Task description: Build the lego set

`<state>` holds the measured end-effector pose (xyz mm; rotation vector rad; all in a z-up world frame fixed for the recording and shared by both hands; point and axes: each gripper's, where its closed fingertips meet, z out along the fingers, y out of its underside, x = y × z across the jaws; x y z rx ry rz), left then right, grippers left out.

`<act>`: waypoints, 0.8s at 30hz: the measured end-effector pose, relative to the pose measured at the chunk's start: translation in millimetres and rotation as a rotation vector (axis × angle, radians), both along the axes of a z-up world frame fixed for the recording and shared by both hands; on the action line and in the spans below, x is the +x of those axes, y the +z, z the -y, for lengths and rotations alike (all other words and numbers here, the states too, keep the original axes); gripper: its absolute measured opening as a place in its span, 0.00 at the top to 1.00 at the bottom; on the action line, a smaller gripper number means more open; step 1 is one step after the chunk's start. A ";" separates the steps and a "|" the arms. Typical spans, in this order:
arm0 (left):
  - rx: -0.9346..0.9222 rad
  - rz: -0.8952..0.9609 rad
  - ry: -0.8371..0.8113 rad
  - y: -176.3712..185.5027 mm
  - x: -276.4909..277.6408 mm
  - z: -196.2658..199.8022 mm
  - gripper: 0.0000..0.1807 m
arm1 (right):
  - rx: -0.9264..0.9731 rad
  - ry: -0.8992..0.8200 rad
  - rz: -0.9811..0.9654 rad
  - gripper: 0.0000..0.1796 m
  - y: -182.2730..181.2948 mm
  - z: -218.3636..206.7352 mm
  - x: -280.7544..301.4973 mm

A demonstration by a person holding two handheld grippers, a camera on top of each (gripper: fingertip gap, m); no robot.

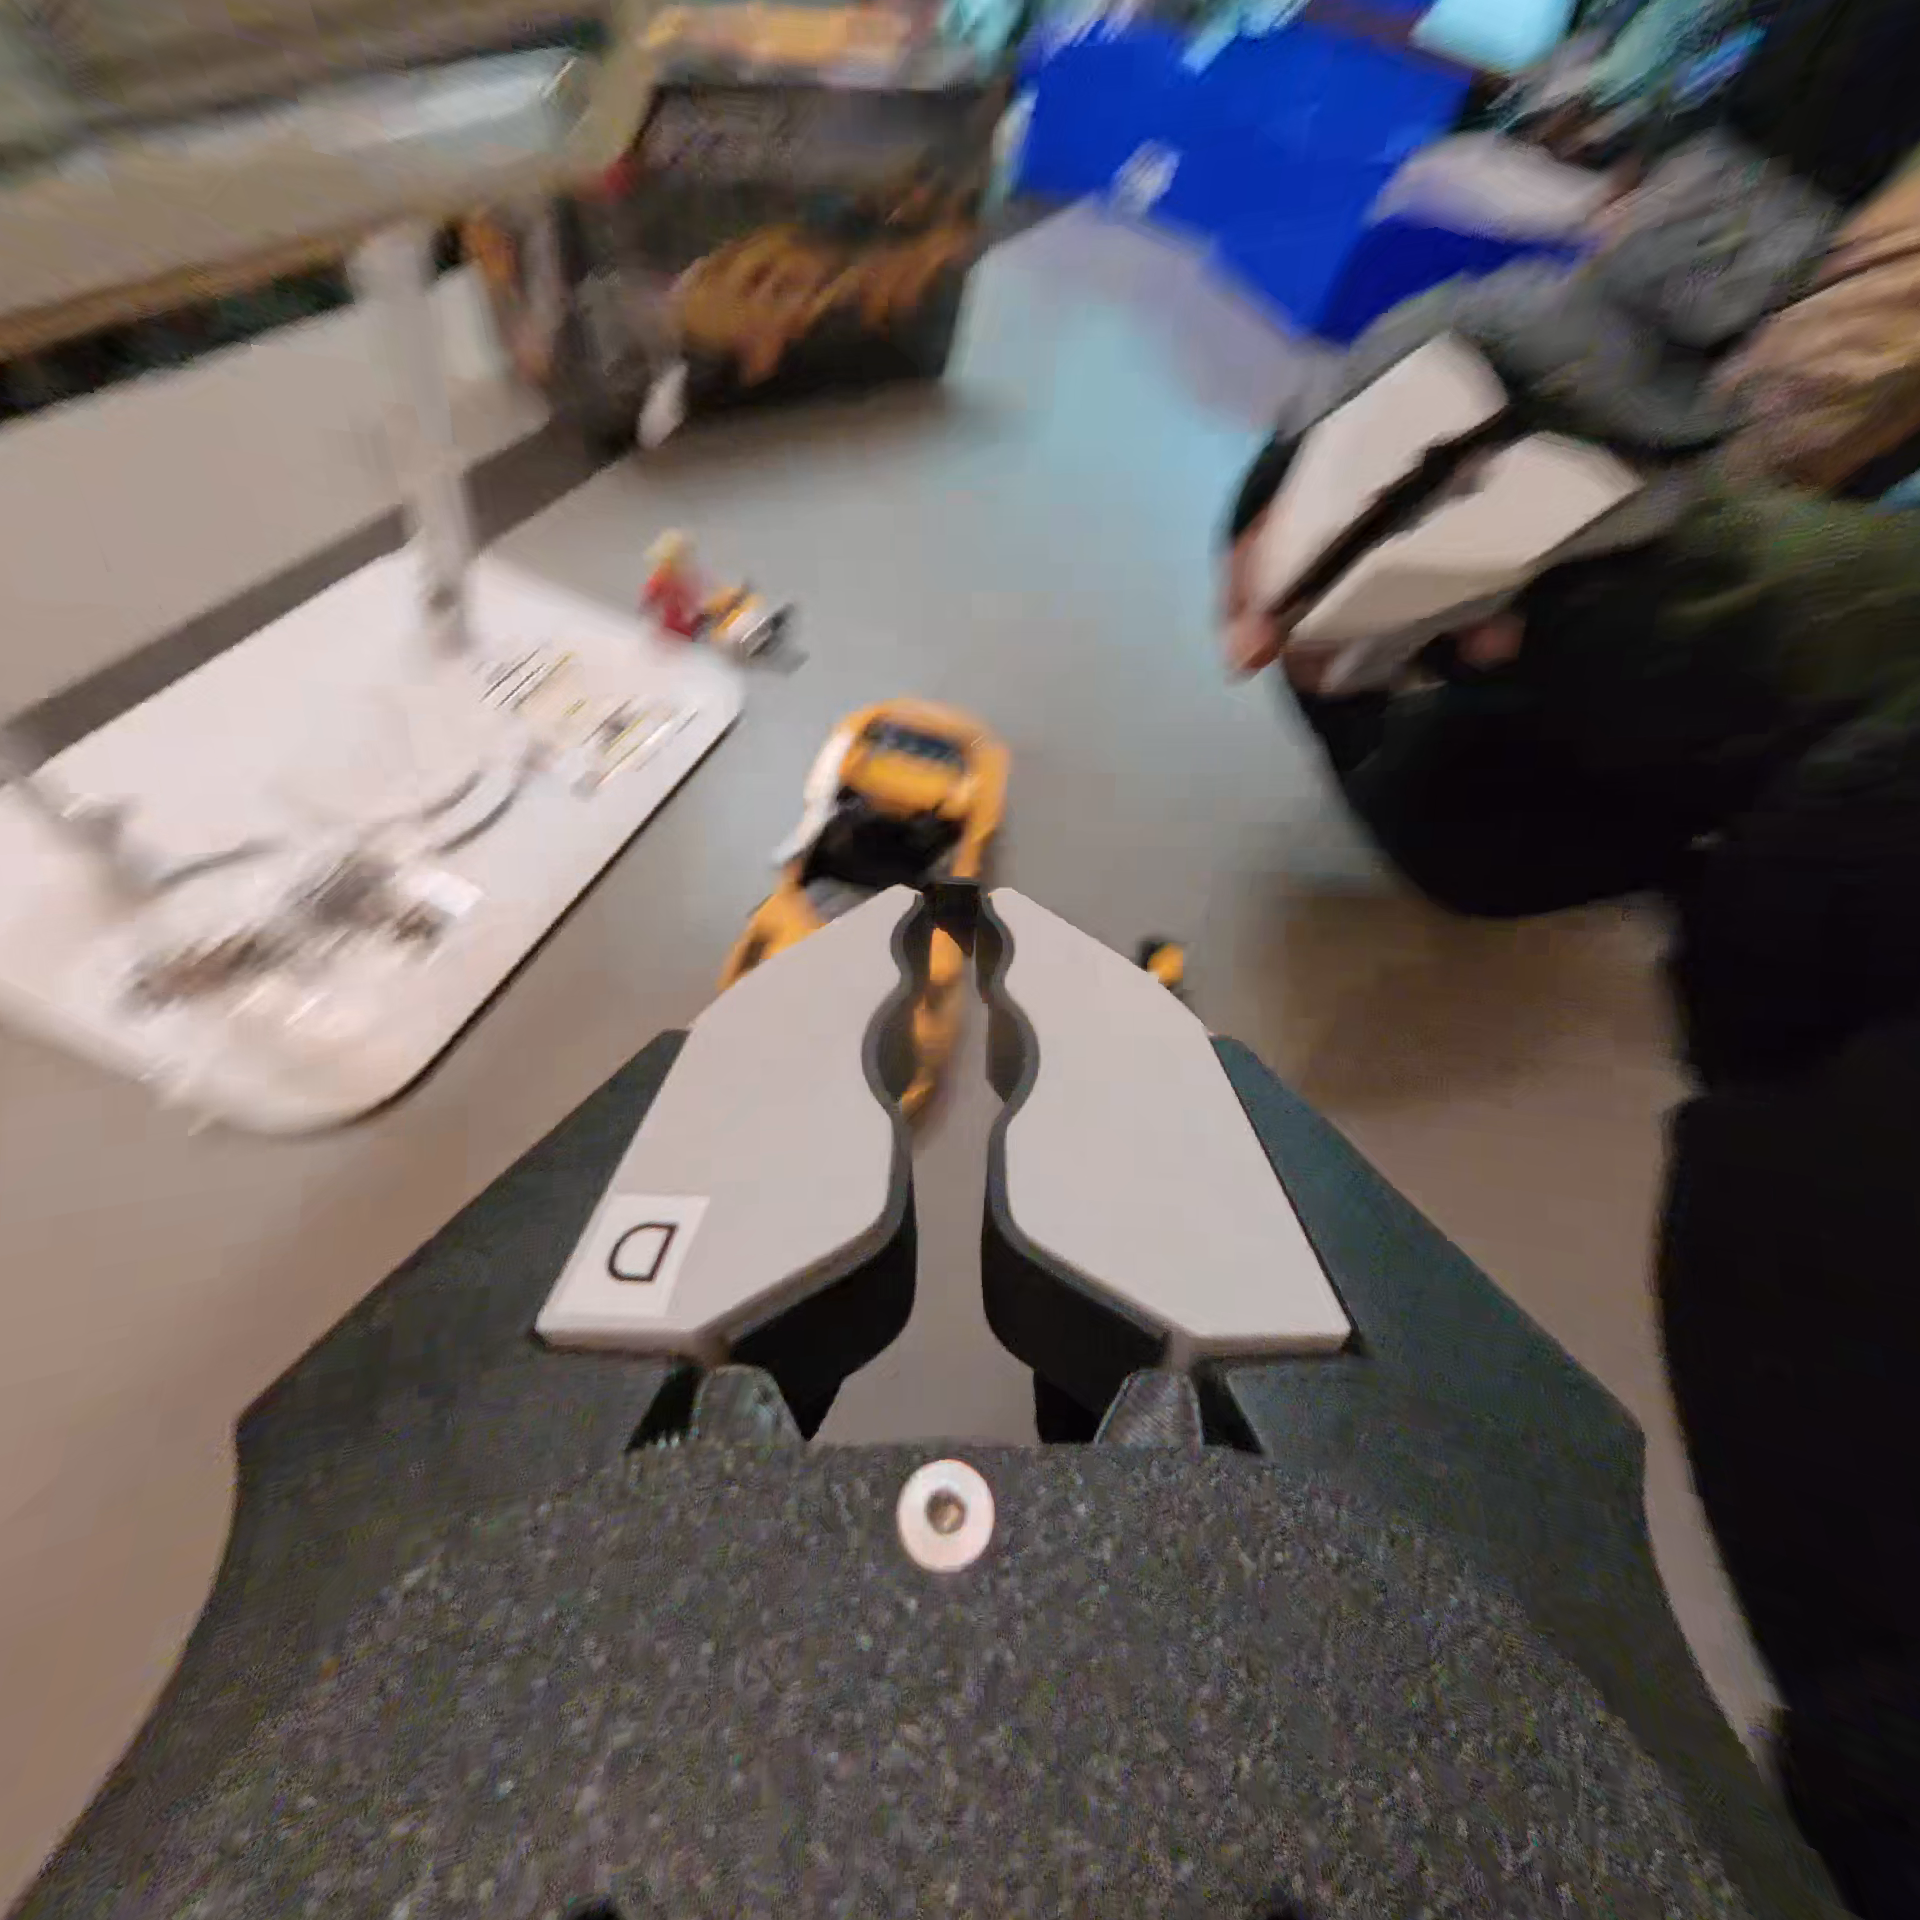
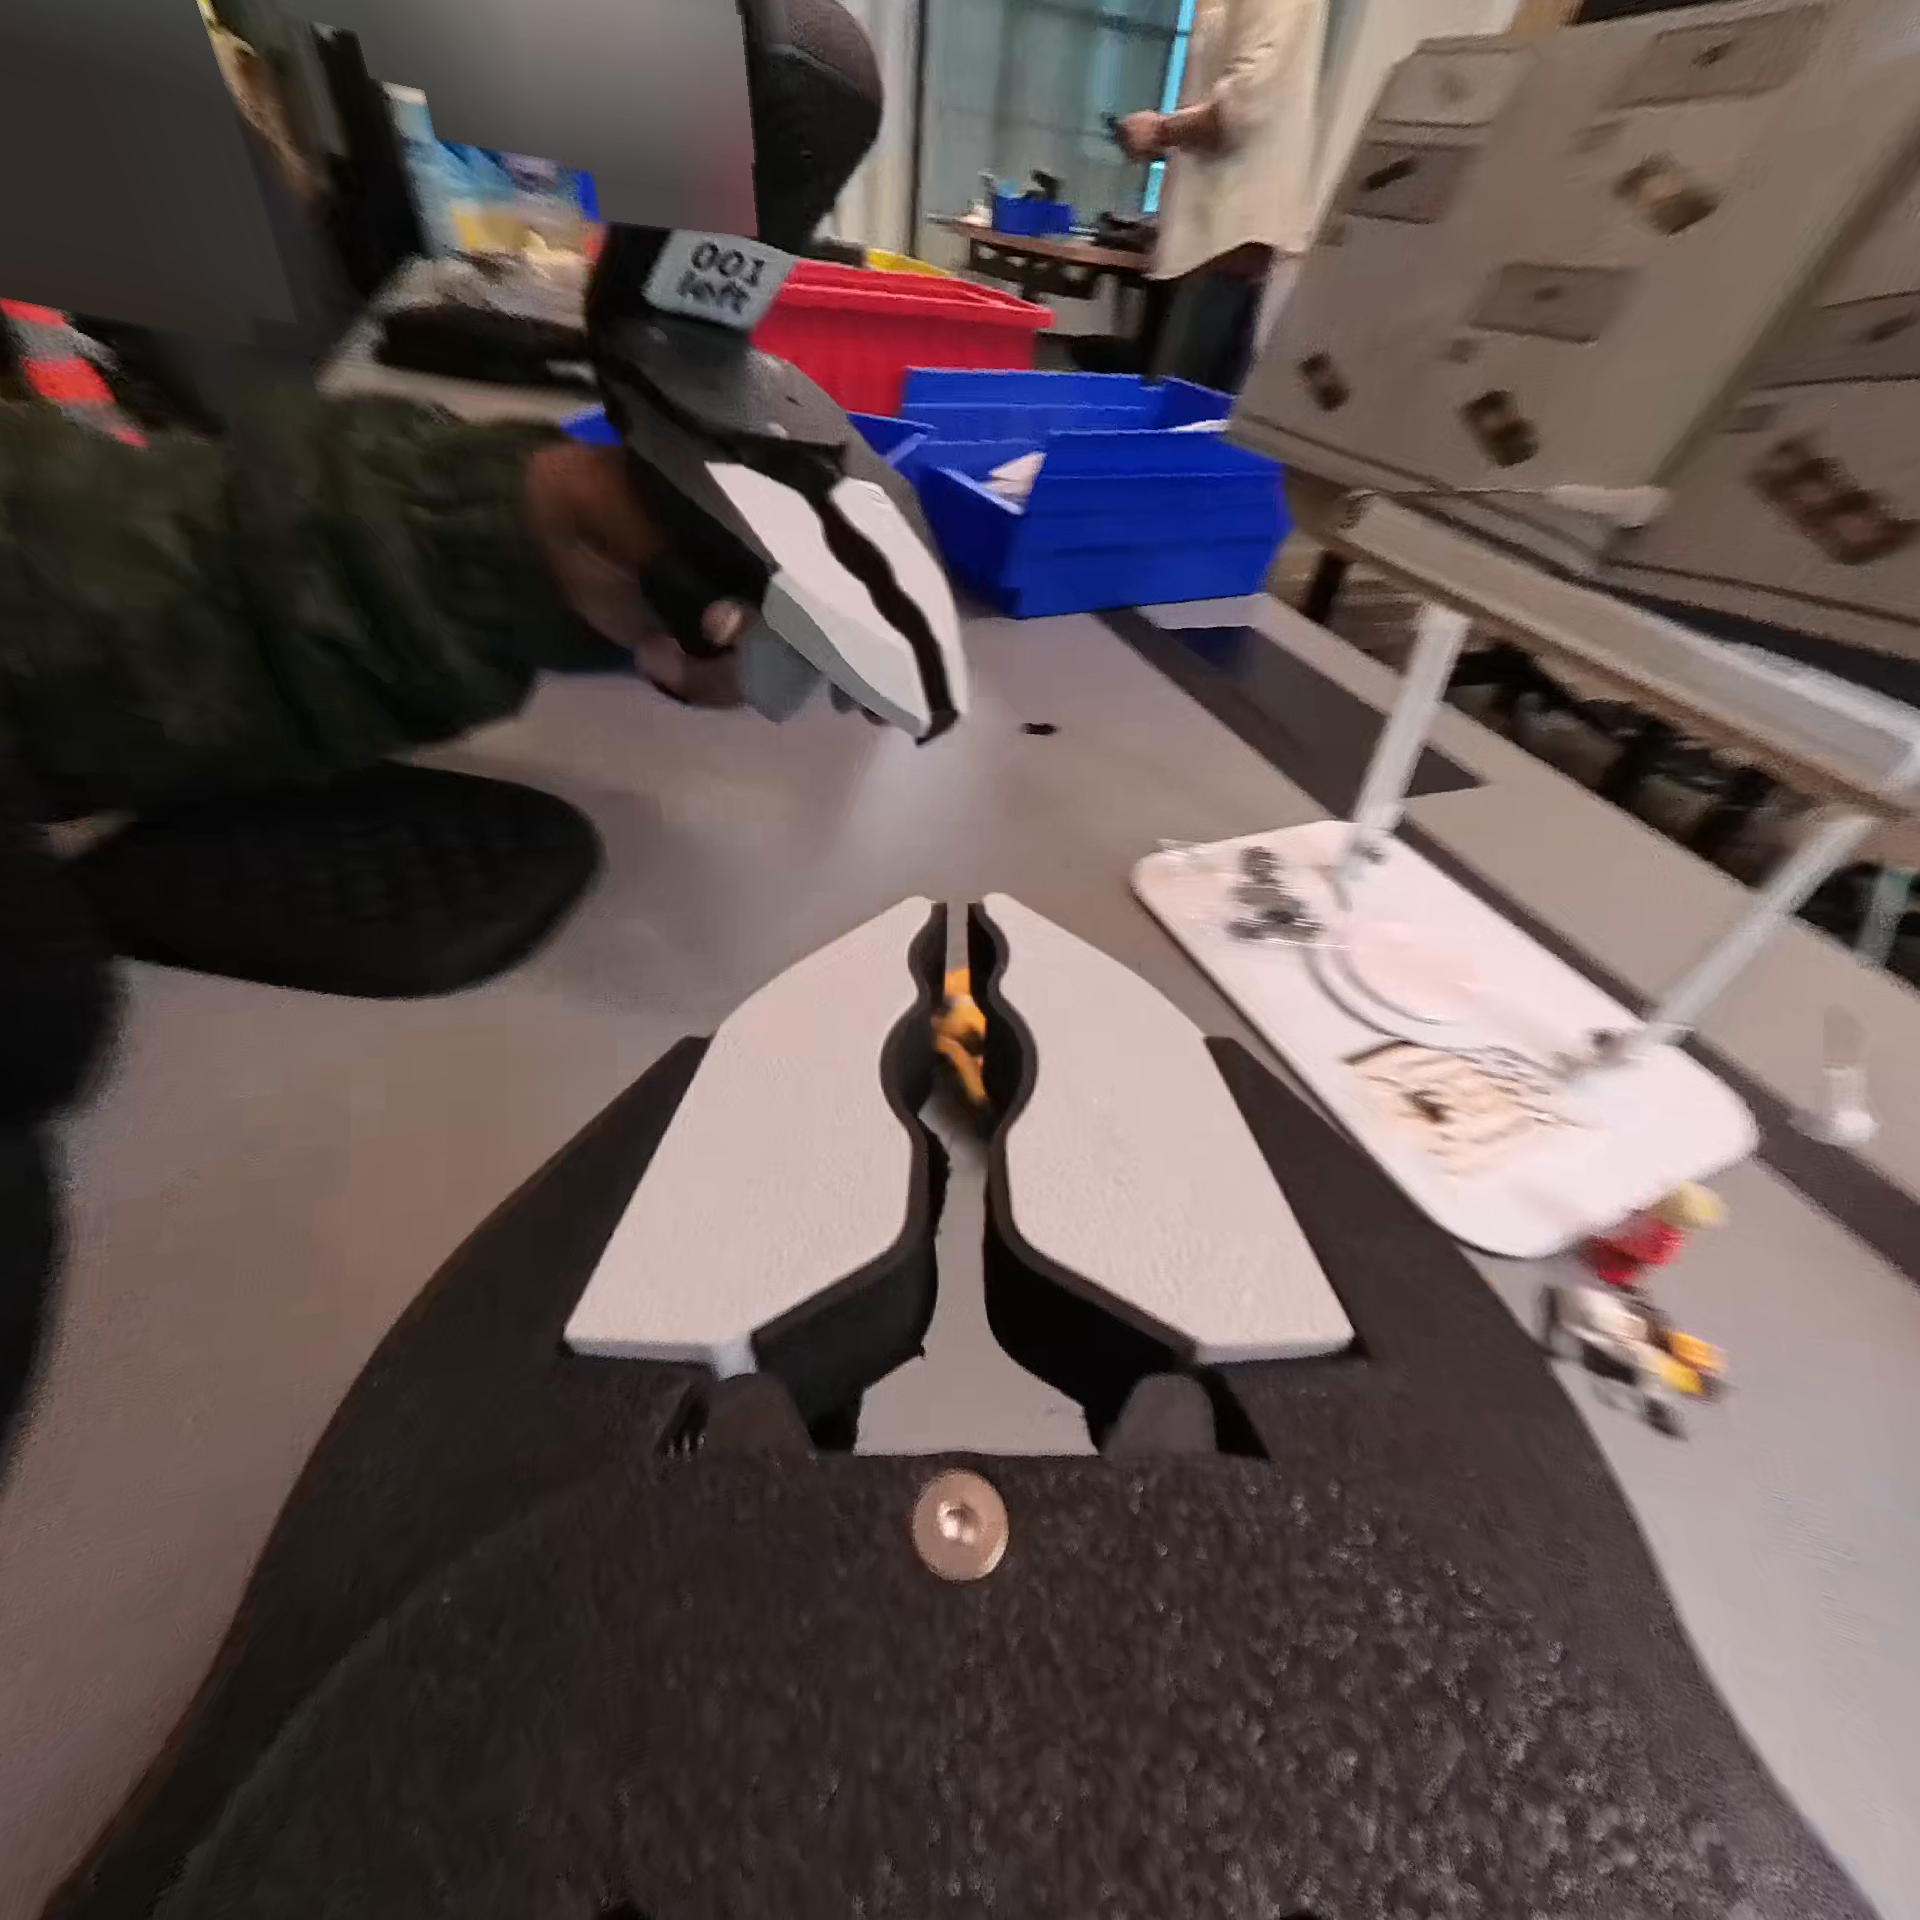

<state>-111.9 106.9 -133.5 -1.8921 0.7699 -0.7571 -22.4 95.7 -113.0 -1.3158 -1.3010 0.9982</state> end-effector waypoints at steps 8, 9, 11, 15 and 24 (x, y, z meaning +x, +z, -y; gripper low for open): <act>0.032 0.537 -0.336 52.7 70.7 58.4 0.96 | 0.026 0.050 -0.105 0.92 17.4 37.7 -10.2; -0.016 0.593 -0.356 53.0 74.7 61.1 0.96 | 0.115 0.047 -0.097 0.92 19.3 43.0 -9.9; -0.121 0.701 -0.418 54.1 81.7 68.1 0.96 | 0.273 0.055 -0.055 0.90 20.2 54.3 -10.3; -0.260 0.786 -0.486 48.8 91.2 73.4 0.96 | 0.432 0.054 -0.008 0.90 24.2 63.2 -10.2; -0.359 0.778 -0.515 39.5 95.3 80.1 0.96 | 0.570 0.116 0.132 0.91 13.4 69.1 -8.0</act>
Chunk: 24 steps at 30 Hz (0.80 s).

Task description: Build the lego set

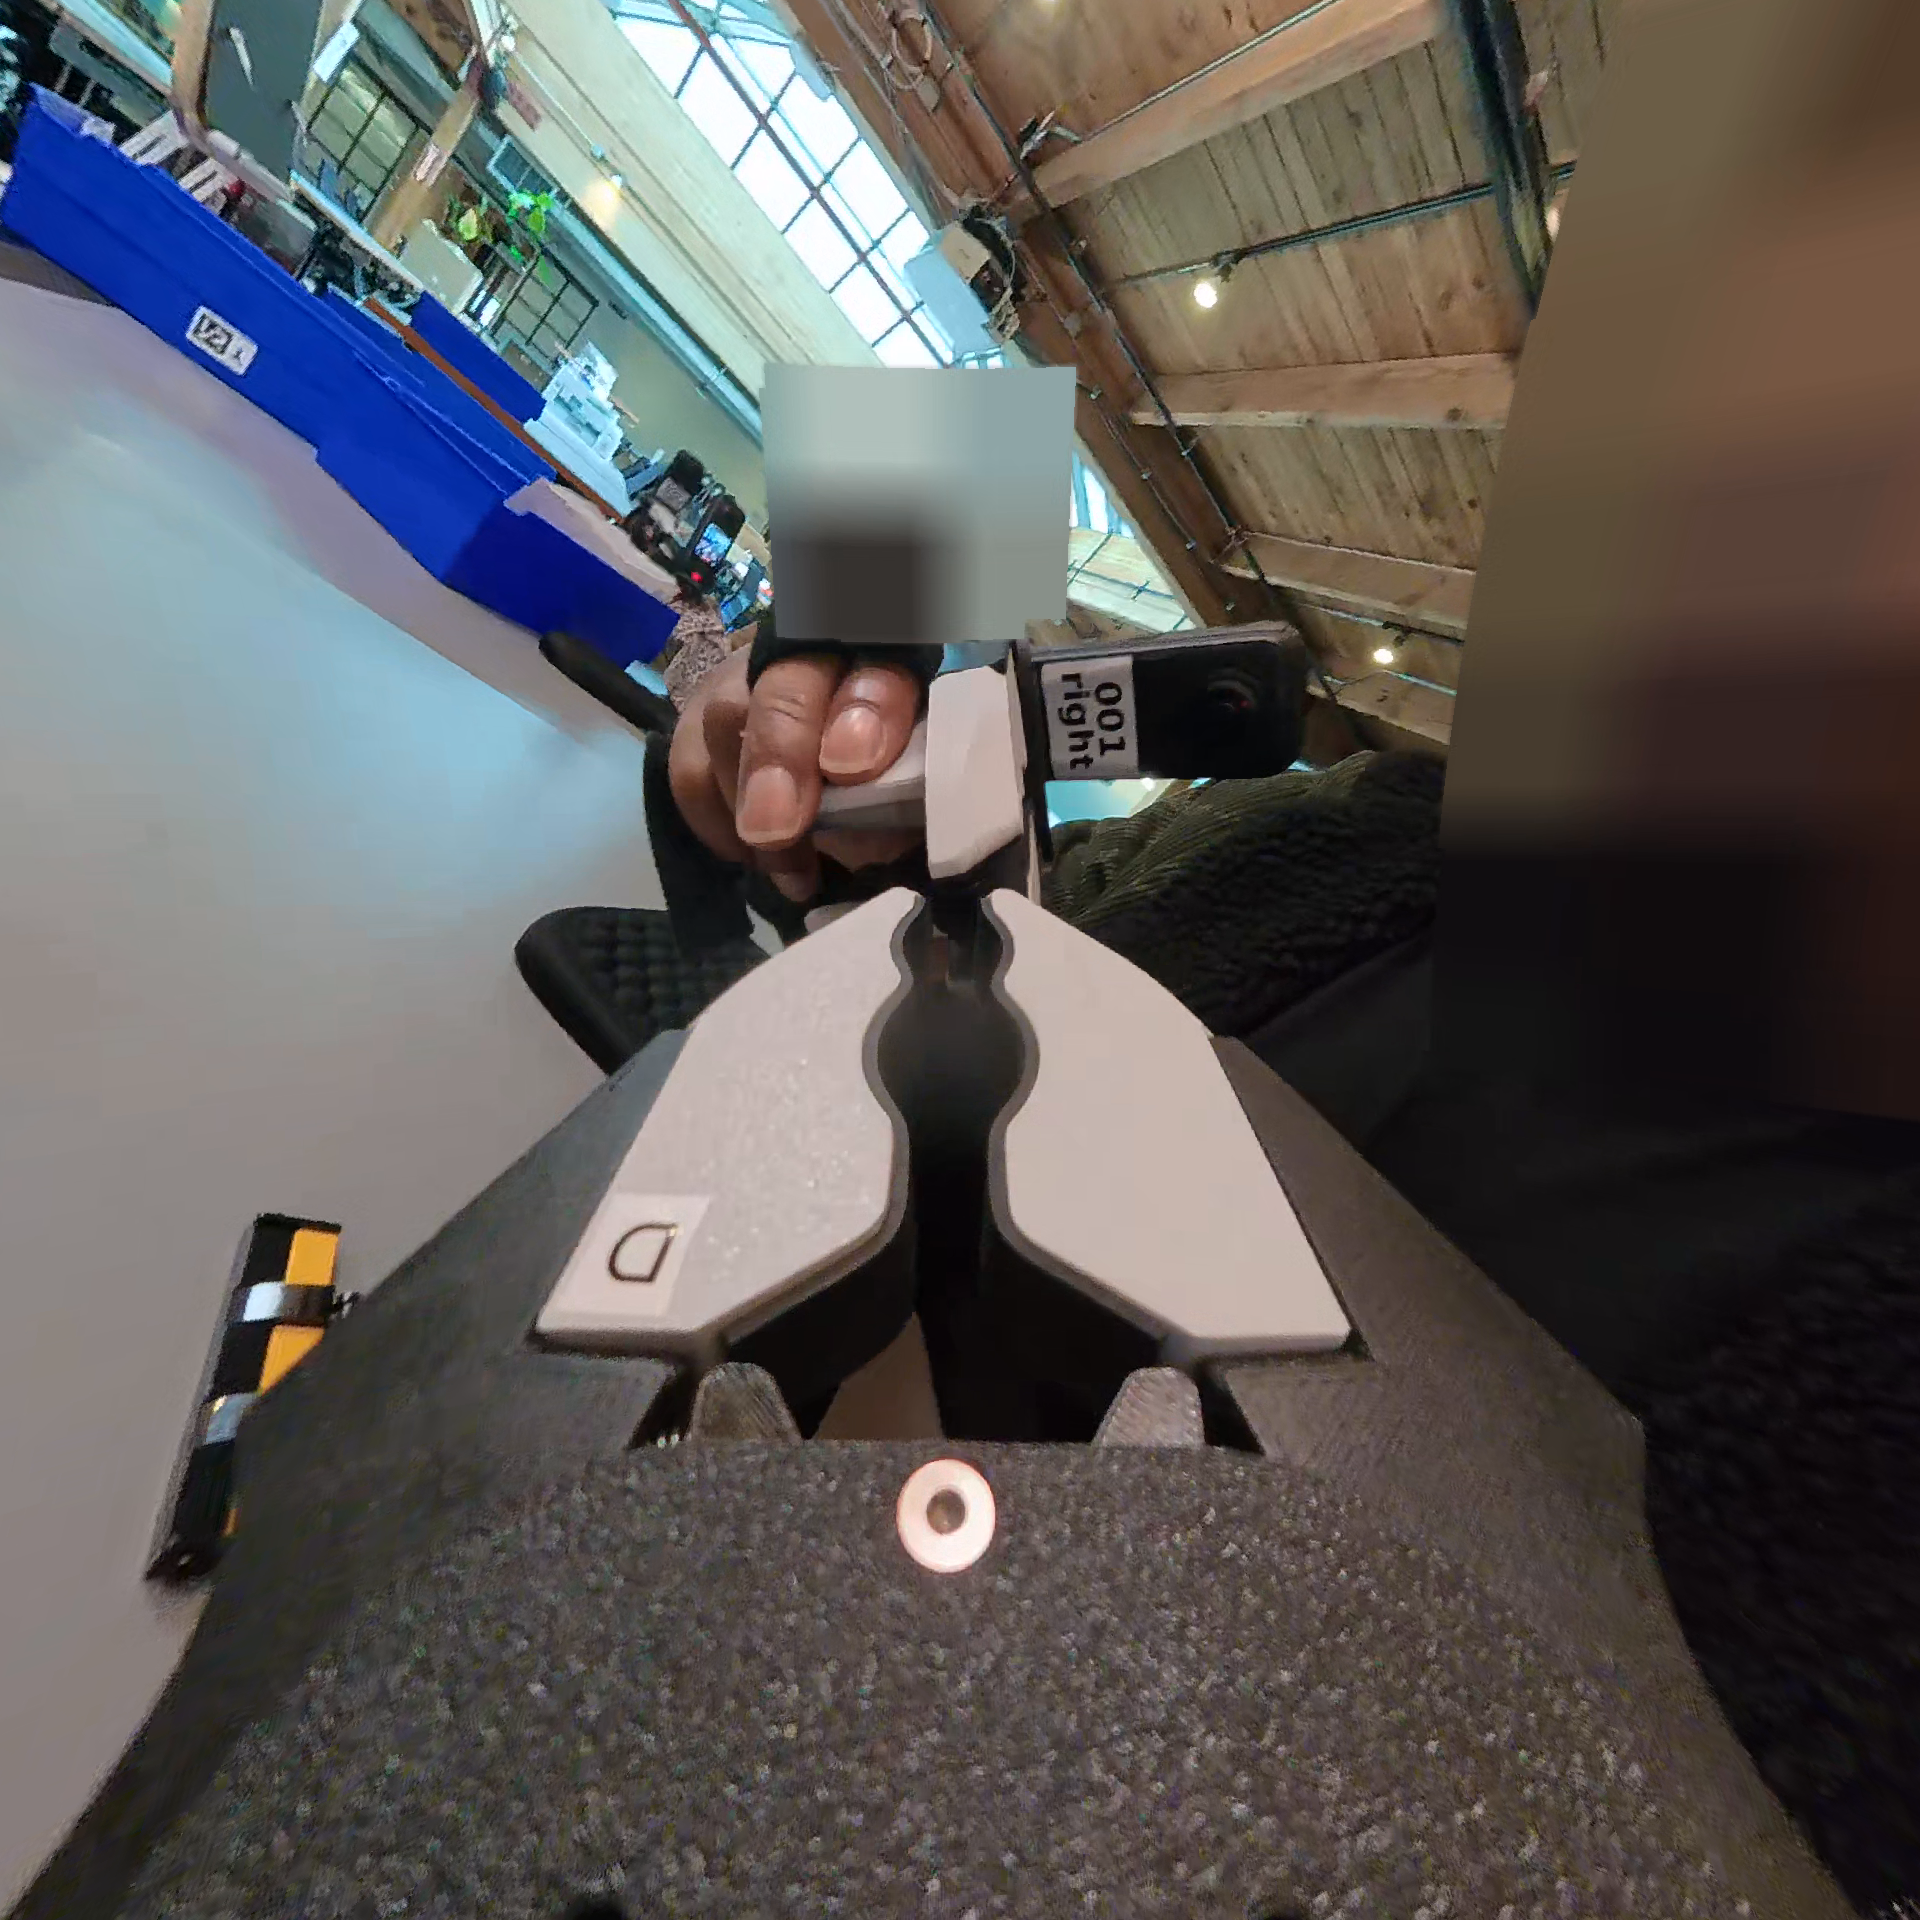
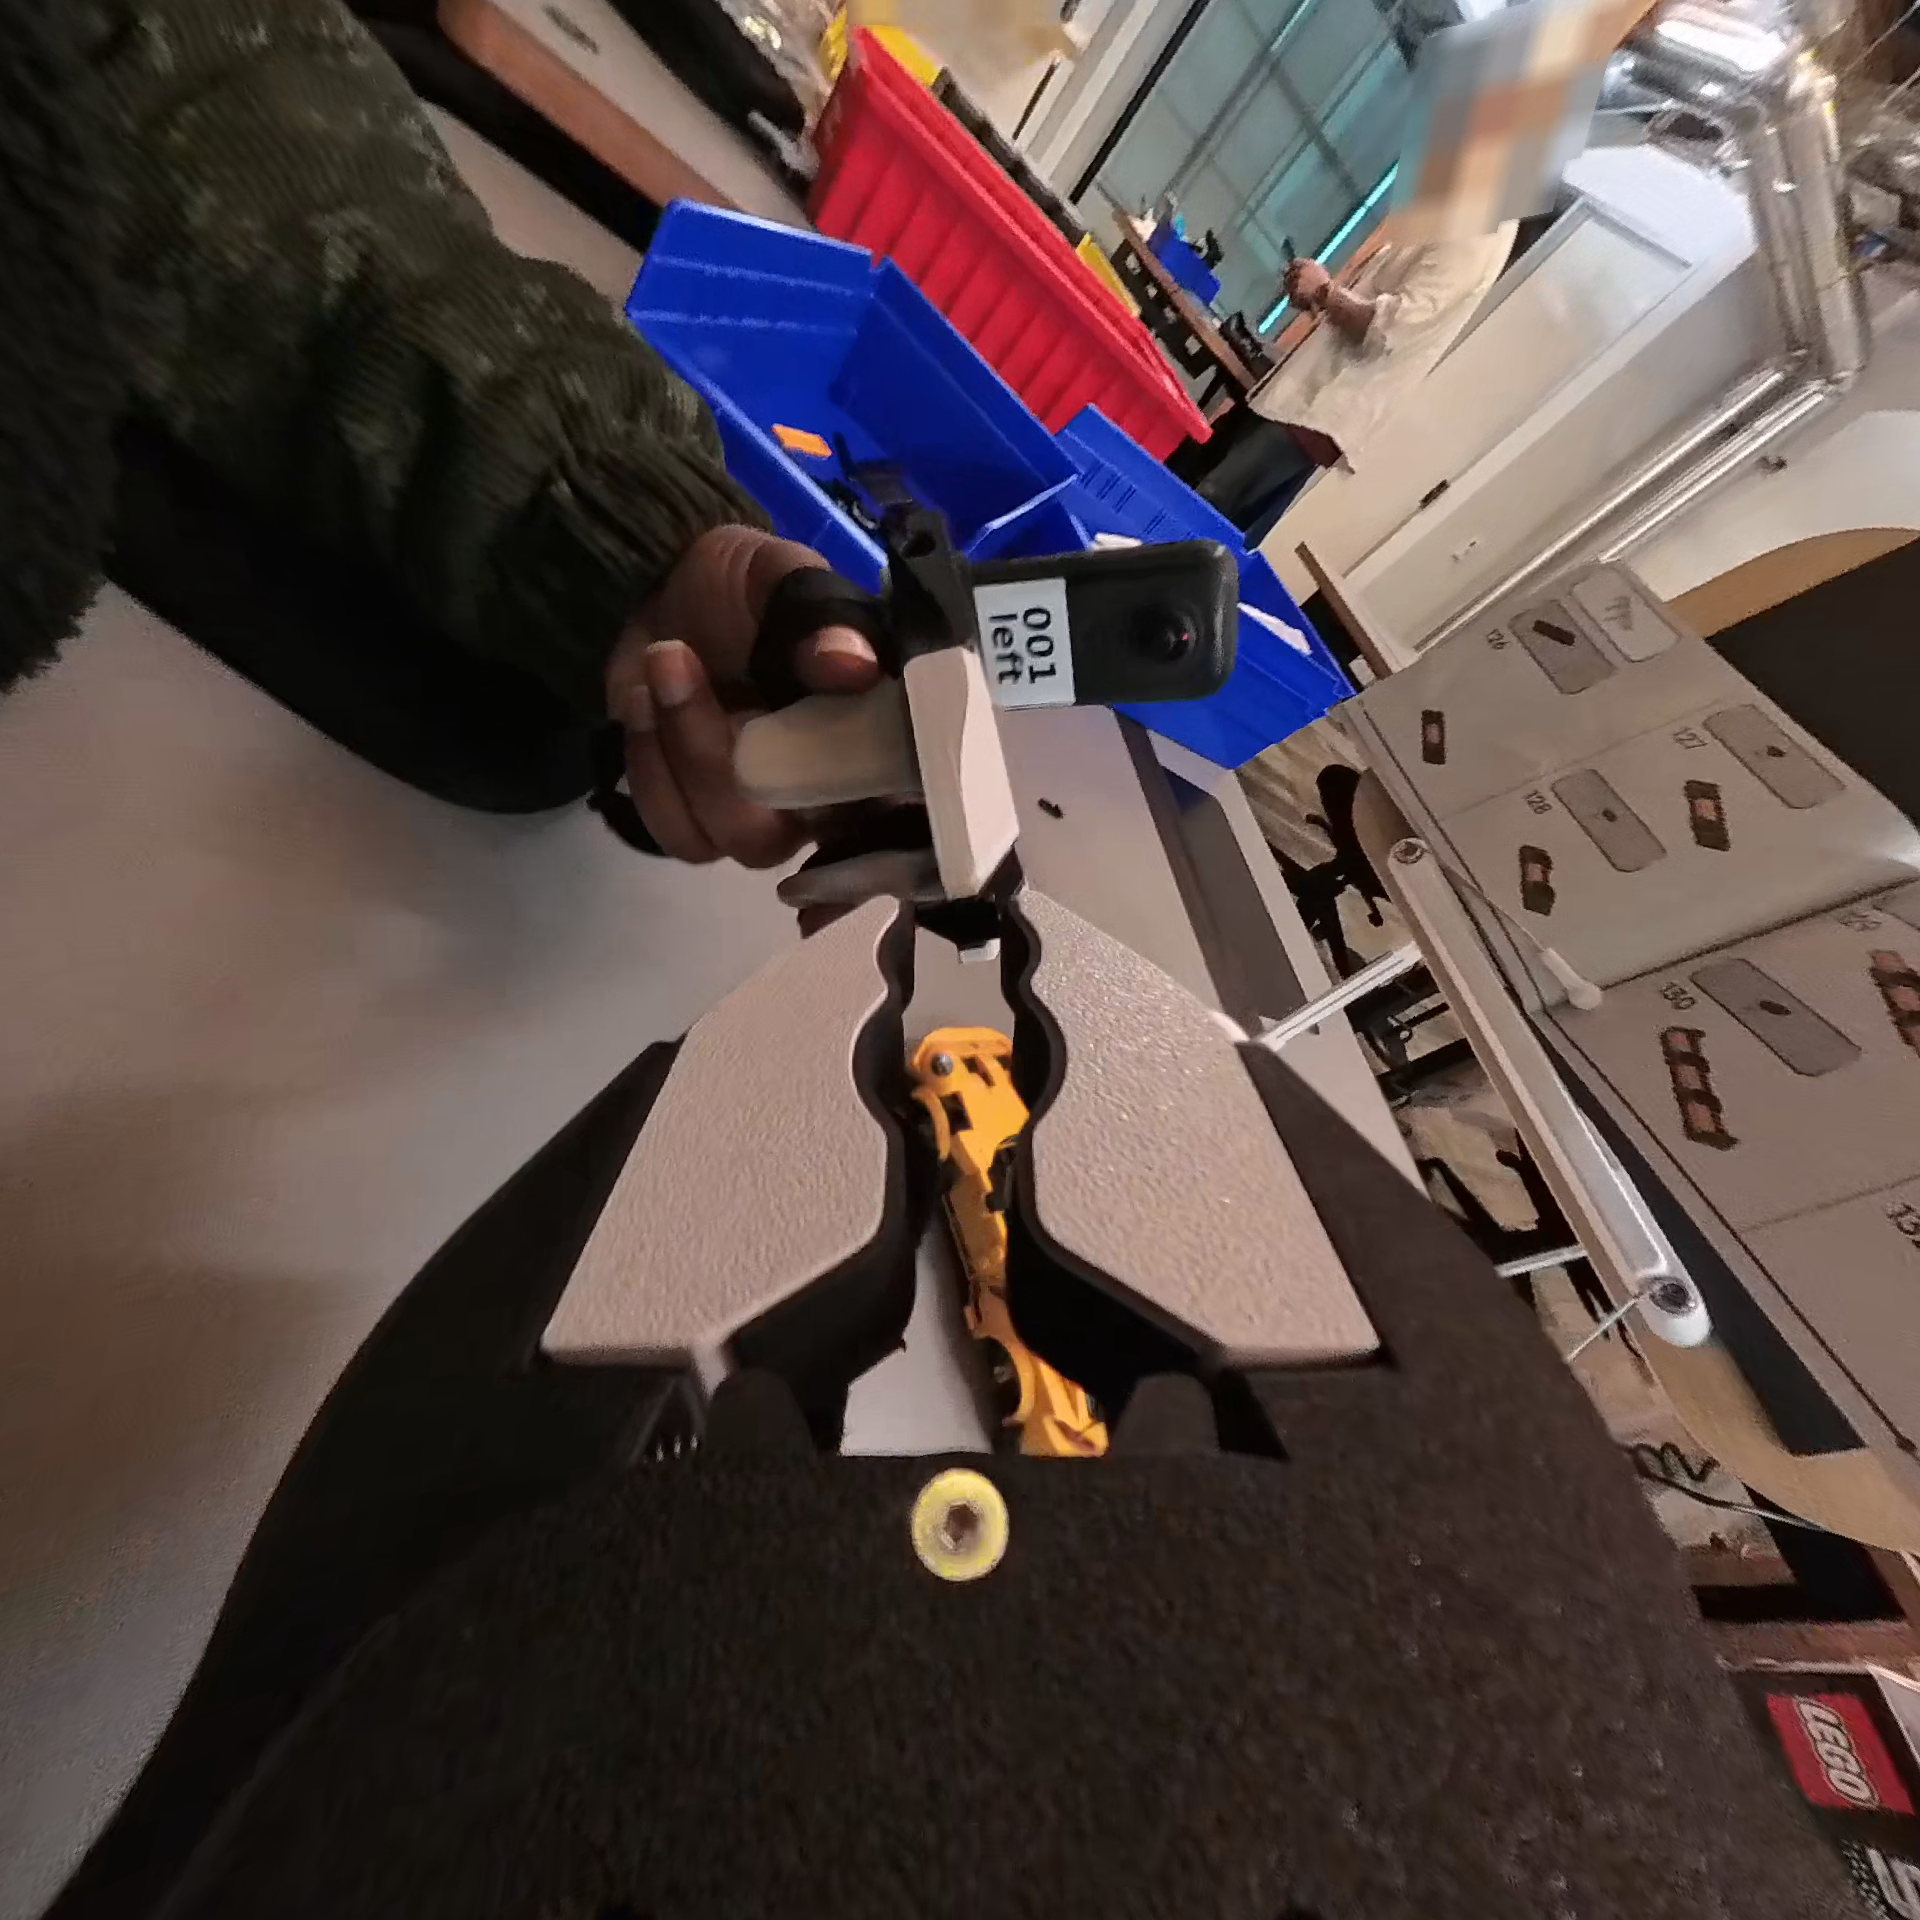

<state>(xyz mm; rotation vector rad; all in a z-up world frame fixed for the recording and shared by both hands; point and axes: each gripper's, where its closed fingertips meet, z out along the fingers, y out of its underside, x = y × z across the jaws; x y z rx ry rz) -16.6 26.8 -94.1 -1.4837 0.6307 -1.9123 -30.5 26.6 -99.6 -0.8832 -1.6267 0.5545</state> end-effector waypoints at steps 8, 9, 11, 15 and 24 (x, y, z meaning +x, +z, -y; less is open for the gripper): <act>0.237 -0.422 0.365 -37.1 -42.3 -45.5 0.95 | -0.197 -0.013 0.538 0.91 -105.2 -23.0 24.7; 0.256 -0.466 0.396 -41.0 -47.3 -49.6 0.95 | -0.219 -0.004 0.565 0.91 -112.8 -22.3 20.9; 0.280 -0.528 0.444 -46.8 -55.2 -56.1 0.95 | -0.236 0.036 0.625 0.91 -123.2 -15.3 9.4; 0.323 -0.633 0.517 -58.6 -70.5 -65.4 0.96 | -0.152 0.084 0.743 0.91 -136.4 -10.2 -17.8; 0.377 -0.775 0.656 -69.6 -109.2 -81.9 0.96 | -0.197 0.093 0.985 0.89 -156.9 -14.0 -39.2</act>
